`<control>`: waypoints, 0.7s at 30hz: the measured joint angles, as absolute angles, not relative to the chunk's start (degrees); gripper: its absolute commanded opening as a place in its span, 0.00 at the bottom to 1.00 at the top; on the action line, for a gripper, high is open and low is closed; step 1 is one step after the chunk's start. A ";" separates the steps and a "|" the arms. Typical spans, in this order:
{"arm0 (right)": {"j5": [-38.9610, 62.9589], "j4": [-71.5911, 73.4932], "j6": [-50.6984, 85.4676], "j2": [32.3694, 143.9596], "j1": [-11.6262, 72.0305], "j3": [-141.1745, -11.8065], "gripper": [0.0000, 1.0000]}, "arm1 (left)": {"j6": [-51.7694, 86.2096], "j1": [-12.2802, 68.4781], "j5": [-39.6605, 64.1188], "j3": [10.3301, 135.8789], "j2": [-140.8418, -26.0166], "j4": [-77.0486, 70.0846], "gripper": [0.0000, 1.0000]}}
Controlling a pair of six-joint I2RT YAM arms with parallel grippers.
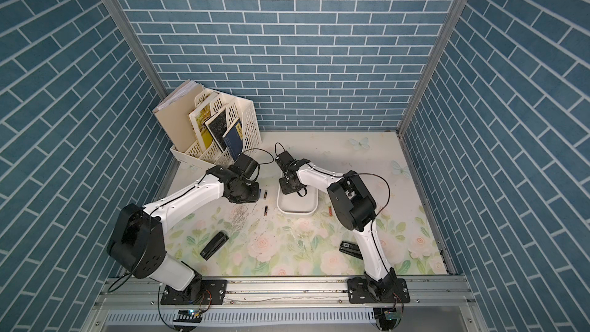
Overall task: Take the batteries out of the storage box
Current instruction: Pick up the battery from the storage box.
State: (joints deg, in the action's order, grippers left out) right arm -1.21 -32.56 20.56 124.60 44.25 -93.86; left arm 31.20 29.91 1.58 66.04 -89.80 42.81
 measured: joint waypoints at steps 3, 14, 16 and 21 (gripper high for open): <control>-0.64 -33.30 20.58 123.11 43.97 -92.68 0.11 | 31.16 29.91 1.61 66.04 -89.80 42.78 0.34; 1.37 -34.76 20.73 110.32 39.94 -86.04 0.11 | 30.72 29.91 2.44 66.04 -90.72 42.17 0.34; 1.69 -34.85 20.73 107.28 38.63 -84.27 0.11 | 30.55 29.91 2.61 66.04 -91.15 42.13 0.34; 2.24 -35.42 20.73 98.87 34.94 -77.54 0.11 | 30.09 29.91 2.74 66.08 -91.81 42.00 0.34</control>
